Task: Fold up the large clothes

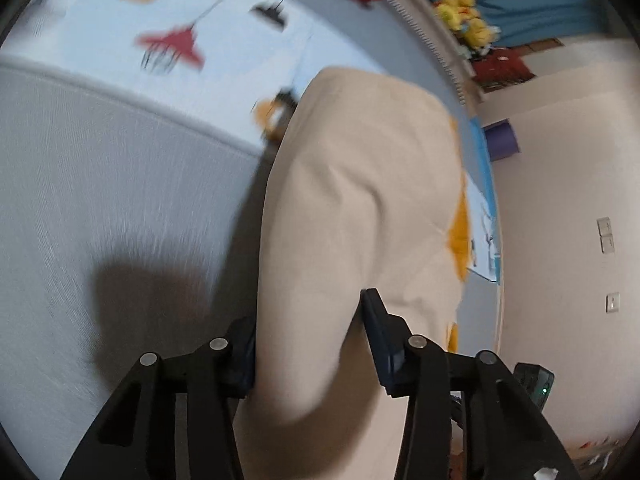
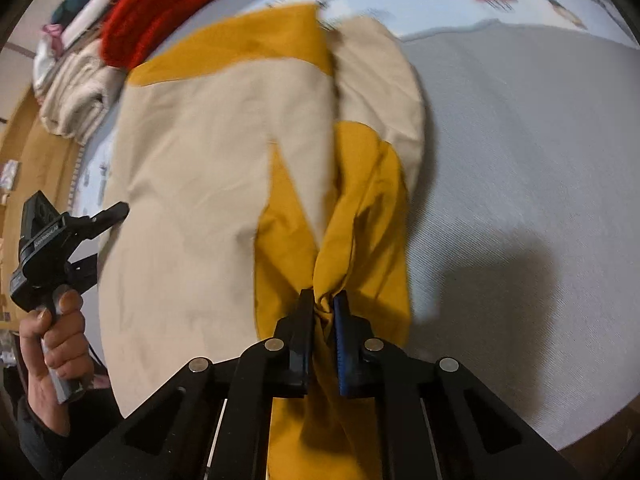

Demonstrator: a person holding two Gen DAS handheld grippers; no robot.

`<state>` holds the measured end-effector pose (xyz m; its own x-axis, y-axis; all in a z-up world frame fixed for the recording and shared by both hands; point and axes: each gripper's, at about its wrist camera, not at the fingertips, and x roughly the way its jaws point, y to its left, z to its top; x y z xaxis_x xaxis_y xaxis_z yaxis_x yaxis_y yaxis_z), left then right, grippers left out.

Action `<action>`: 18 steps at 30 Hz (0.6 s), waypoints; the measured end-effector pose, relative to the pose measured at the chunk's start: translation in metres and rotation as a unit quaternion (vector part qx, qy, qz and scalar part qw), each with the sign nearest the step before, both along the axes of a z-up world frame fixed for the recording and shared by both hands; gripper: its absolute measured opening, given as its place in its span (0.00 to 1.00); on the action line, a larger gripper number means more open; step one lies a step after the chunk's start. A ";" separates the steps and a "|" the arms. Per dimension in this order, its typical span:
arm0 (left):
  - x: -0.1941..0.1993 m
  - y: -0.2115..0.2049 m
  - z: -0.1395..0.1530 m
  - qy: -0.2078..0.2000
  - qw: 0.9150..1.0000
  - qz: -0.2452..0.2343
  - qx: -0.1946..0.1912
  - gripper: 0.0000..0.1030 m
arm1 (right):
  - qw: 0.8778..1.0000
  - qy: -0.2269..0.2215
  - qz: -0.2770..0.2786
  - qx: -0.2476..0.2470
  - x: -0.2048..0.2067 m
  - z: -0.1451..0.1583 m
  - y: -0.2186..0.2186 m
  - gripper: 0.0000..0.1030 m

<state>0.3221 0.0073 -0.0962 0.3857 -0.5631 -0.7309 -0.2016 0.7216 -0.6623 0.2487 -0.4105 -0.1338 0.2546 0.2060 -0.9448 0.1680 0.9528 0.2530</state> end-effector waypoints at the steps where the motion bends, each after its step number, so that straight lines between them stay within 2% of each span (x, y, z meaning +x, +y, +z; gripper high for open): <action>1: 0.002 0.004 0.005 -0.008 1.000 0.000 0.001 0.40 | 1.000 -0.006 0.003 0.001 0.004 0.001 0.005 0.09; 4: 0.005 0.026 0.012 -0.016 1.000 0.010 0.003 0.39 | 1.000 -0.016 0.001 0.003 0.016 0.002 0.023 0.09; 8: 0.009 0.061 0.003 0.002 0.999 0.035 0.025 0.39 | 0.999 -0.040 0.003 0.003 0.036 0.004 0.051 0.09; 11: 0.005 0.085 0.001 0.004 0.998 0.056 0.016 0.39 | 0.998 -0.057 0.017 -0.004 0.049 0.007 0.073 0.09; 13: -0.002 0.095 0.008 -0.001 0.998 0.065 0.020 0.41 | 0.998 -0.051 0.025 -0.019 0.052 0.004 0.087 0.09; 15: -0.005 0.093 0.014 -0.009 0.998 0.055 0.026 0.41 | 0.998 -0.030 0.021 -0.053 0.055 -0.002 0.091 0.09; 18: -0.004 0.066 0.016 -0.006 0.999 -0.011 0.047 0.41 | 0.997 -0.013 0.000 -0.072 0.048 -0.003 0.080 0.10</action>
<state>0.3184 0.0736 -0.0800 0.3829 -0.5015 -0.7758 -0.1764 0.7847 -0.5943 0.2970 -0.3309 -0.1366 0.2791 0.0692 -0.9578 0.1626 0.9796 0.1181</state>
